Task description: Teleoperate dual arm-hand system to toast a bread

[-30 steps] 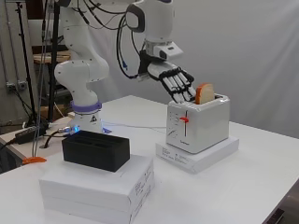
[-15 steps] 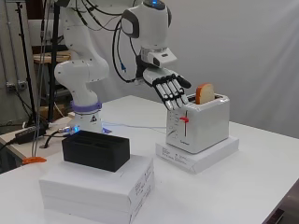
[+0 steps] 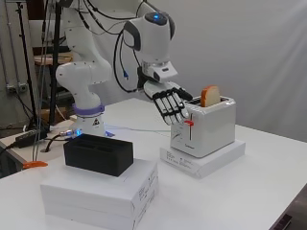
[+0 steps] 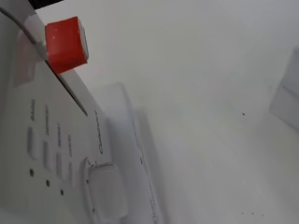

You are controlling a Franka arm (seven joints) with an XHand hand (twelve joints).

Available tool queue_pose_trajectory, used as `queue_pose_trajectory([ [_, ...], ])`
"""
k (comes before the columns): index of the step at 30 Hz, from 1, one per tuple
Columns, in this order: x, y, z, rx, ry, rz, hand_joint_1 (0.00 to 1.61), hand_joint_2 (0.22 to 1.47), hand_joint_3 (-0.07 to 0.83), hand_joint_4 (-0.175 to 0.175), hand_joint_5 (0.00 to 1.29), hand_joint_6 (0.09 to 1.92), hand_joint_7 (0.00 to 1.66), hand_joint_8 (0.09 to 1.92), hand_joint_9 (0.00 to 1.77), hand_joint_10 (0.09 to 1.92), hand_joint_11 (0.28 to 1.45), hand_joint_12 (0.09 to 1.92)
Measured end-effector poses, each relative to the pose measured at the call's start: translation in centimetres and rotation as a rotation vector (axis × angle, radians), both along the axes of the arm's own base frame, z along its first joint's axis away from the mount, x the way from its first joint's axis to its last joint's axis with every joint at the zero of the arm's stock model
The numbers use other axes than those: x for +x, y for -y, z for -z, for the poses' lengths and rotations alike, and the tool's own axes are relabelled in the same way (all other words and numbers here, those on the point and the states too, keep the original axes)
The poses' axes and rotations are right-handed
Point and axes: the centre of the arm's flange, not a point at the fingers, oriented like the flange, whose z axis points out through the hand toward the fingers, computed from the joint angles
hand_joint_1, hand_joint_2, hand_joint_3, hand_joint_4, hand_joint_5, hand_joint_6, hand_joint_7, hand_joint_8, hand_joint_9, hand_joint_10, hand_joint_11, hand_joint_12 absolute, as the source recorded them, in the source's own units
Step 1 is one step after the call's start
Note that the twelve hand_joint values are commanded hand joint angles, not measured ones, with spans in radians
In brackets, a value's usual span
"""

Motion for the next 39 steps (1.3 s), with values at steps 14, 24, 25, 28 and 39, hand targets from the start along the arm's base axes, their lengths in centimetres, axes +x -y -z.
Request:
queue_pose_trajectory([
  [14, 0.8, 1.3, 1.5, -0.001, 0.003, 0.021, 0.14, 0.94, 0.002, 0.049, 0.24, 0.09, 0.43, 0.09, 0.51, 0.09, 0.48, 0.09],
  [24, 1.1, 1.6, 3.2, 0.003, -0.011, 0.013, 0.13, 0.95, 0.005, 0.047, 0.25, 0.09, 0.42, 0.09, 0.50, 0.09, 0.49, 0.09],
  [25, 1.1, 1.6, 3.3, 0.003, -0.011, 0.012, 0.12, 0.95, 0.005, 0.046, 0.24, 0.09, 0.42, 0.09, 0.50, 0.09, 0.49, 0.09],
  [28, 1.1, 1.7, 3.9, 0.004, -0.015, 0.010, 0.12, 0.95, 0.005, 0.044, 0.24, 0.09, 0.41, 0.09, 0.48, 0.09, 0.49, 0.09],
  [39, 1.5, 1.2, 5.5, 0.008, -0.058, -0.006, 0.11, 0.96, 0.003, 0.042, 0.23, 0.09, 0.41, 0.09, 0.48, 0.09, 0.49, 0.09],
])
